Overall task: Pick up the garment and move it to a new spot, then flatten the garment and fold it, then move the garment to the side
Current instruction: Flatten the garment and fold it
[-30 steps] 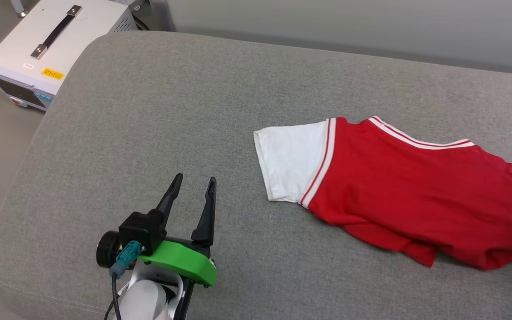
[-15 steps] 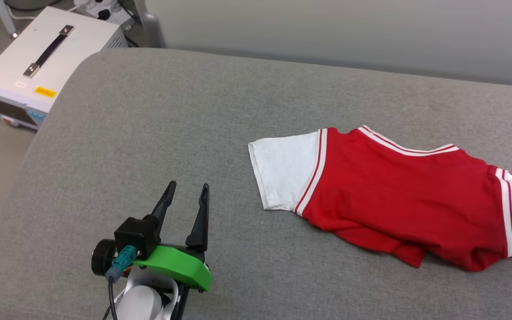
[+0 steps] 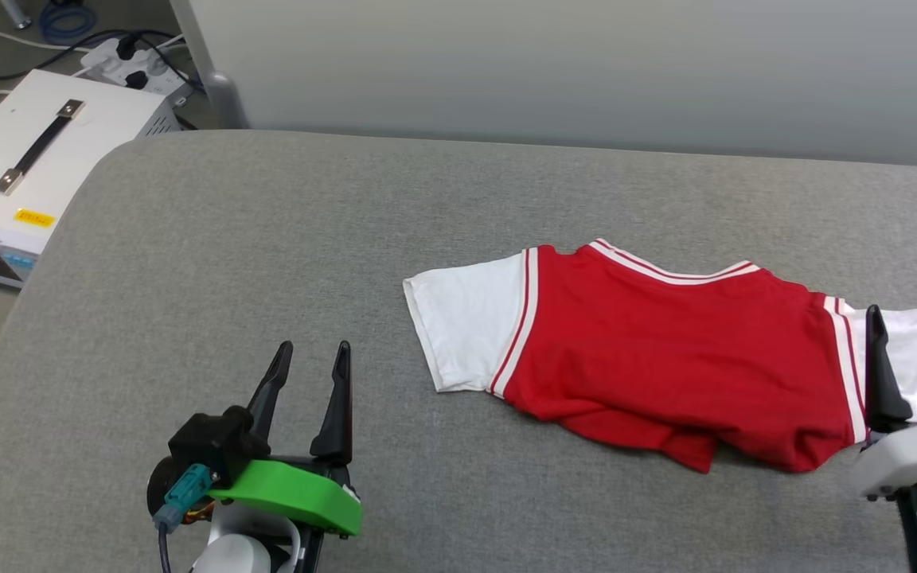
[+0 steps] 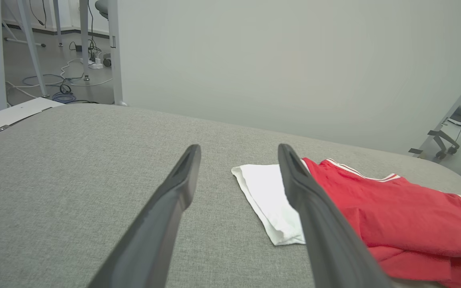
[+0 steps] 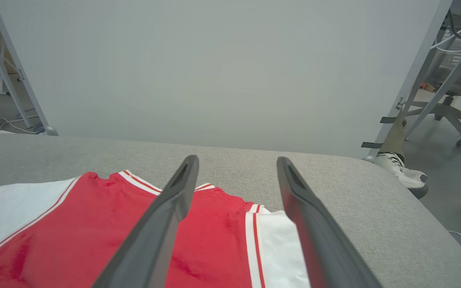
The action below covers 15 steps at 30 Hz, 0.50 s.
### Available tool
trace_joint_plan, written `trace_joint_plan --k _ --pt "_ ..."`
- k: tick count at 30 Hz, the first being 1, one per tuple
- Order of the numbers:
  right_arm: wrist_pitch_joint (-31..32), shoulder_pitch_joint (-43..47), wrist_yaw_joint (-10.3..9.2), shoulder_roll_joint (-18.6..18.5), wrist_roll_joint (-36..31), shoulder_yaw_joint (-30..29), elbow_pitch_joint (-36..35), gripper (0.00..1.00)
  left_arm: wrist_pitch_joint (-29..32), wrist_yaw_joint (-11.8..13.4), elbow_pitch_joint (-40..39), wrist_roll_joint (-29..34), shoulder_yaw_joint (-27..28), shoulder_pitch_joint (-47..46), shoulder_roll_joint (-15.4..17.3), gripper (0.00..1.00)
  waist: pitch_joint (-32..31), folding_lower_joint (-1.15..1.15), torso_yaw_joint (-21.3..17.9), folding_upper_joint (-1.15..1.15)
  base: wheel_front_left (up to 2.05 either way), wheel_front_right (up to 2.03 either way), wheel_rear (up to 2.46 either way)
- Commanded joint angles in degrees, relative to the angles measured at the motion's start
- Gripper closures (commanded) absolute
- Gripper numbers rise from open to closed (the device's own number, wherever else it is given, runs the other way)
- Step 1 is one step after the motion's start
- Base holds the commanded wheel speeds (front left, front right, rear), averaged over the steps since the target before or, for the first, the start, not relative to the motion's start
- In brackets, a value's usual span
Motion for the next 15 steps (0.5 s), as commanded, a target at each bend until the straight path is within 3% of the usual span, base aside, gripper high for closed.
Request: trace_joint_plan --k 1,5,12,15 --pt "-1.8 1.3 -0.05 1.0 0.4 0.1 -0.9 0.0 -0.3 -0.2 0.0 0.3 0.3 0.6 -0.1 0.0 -0.2 0.0 -0.7 0.0 0.0 0.0 0.0" --pt "-6.2 3.5 -0.05 3.5 1.5 0.2 -2.3 0.0 -0.3 -0.2 -0.1 0.3 0.6 0.5 -0.1 0.0 0.1 0.0 -1.9 0.0 0.0 0.0 0.0" --pt "-8.1 4.2 -0.05 4.9 2.2 0.5 -2.0 0.0 -0.3 -0.4 -1.0 1.4 1.0 -1.7 0.0 0.0 1.9 0.0 -4.0 0.0 0.0 0.0 0.0" --pt "-8.2 3.9 -0.05 5.1 2.2 1.0 -2.4 0.0 0.4 -0.6 1.2 1.0 -0.6 -5.2 2.0 0.0 3.3 0.0 -5.2 0.0 0.0 0.0 0.0"
